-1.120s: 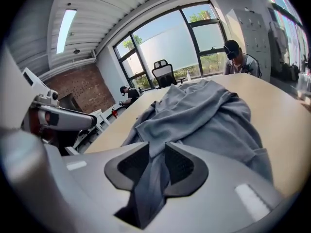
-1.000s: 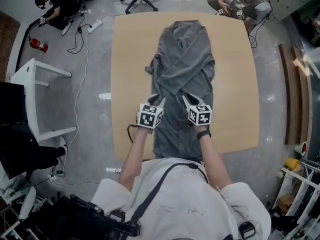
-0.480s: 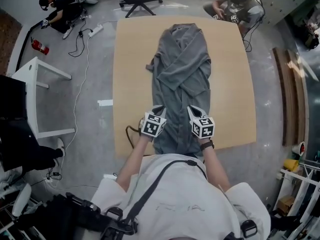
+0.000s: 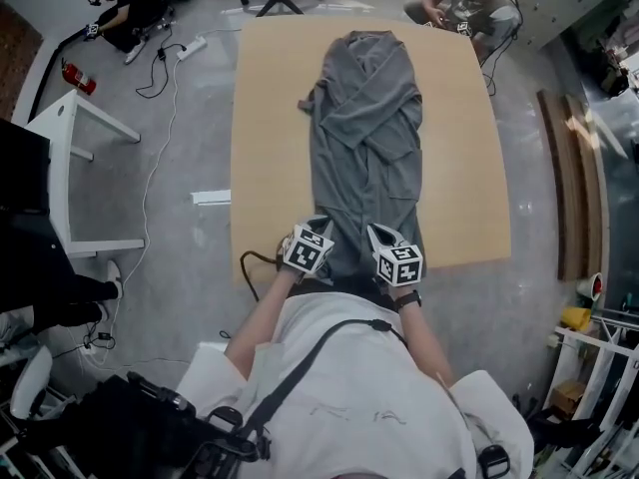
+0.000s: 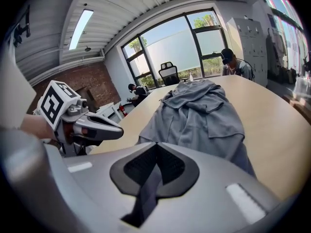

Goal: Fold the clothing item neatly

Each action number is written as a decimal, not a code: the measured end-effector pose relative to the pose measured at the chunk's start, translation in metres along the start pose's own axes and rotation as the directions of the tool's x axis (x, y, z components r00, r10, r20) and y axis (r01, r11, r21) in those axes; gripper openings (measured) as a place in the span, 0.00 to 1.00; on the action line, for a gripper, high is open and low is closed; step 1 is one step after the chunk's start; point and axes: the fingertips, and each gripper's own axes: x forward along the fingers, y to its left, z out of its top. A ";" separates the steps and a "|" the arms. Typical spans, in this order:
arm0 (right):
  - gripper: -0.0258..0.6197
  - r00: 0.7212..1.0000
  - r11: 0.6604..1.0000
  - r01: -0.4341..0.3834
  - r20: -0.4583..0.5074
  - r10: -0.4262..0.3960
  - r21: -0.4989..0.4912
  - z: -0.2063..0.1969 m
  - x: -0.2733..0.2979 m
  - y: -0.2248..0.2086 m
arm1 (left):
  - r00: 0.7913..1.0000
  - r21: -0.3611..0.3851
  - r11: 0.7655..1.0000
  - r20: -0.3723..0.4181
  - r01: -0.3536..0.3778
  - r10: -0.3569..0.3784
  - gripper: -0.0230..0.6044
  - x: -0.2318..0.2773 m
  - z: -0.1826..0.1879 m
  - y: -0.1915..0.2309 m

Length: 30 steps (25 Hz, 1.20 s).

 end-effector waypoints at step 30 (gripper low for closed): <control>0.24 0.999 0.999 0.023 0.036 -0.024 0.039 -0.100 -0.122 -0.071 | 0.970 -0.149 0.961 -0.096 -0.235 0.223 0.16 -0.028 -0.109 -0.122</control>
